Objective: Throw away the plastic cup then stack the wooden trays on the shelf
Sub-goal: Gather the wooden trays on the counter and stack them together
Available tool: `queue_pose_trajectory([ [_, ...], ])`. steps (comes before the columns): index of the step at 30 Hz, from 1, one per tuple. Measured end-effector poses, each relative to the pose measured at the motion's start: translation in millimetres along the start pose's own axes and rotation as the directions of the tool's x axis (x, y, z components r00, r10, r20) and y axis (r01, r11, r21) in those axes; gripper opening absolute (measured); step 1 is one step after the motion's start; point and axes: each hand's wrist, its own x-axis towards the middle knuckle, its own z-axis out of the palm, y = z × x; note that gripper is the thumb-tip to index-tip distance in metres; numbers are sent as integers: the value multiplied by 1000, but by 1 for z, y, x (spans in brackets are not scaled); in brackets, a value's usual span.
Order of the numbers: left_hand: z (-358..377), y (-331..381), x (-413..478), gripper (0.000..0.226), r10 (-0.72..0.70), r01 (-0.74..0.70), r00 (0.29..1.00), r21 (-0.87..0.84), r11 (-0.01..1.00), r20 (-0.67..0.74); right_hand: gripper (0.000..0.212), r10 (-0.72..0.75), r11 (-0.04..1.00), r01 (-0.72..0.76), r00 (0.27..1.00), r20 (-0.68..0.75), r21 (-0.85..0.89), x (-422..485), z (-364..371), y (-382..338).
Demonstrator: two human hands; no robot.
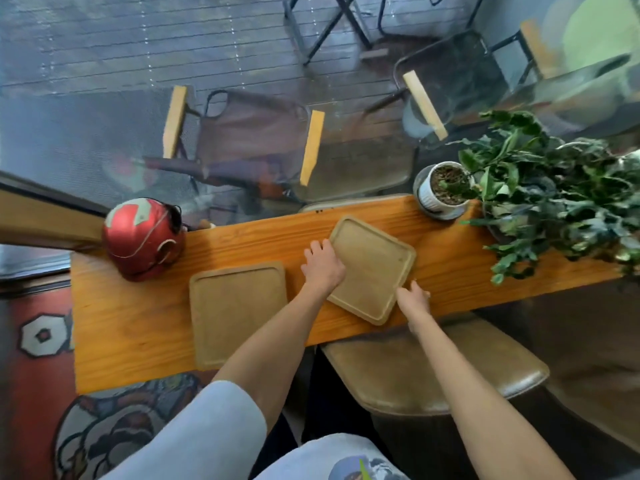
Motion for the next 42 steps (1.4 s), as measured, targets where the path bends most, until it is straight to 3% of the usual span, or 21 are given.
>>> queue_pose_trajectory([
  [5,-1,6,-3,80,-80,87,988,-50,995,134,72,27,970,-43,997,72,238,-10,10,-9],
  [10,-62,-30,-29,70,-115,113,993,-181,977,2,76,-70,955,19,984,163,296,-44,34,-29],
  [13,-100,-86,-57,80,-153,141,988,-272,952,-24,81,-167,972,126,965,201,200,-50,80,-28],
  [19,-123,-205,-110,91,-321,316,945,-415,853,60,73,-247,960,275,923,295,-57,-141,161,-41],
  [27,-91,-252,-130,90,-337,343,934,-551,761,116,73,-264,907,322,937,229,-272,-151,191,-25],
  [34,-75,-263,-129,78,-339,282,940,-623,730,28,74,-215,924,271,952,217,-270,-149,194,-13],
  [42,-79,-270,-124,64,-304,262,951,-662,702,55,74,-173,961,219,953,250,-167,-152,195,-9],
])
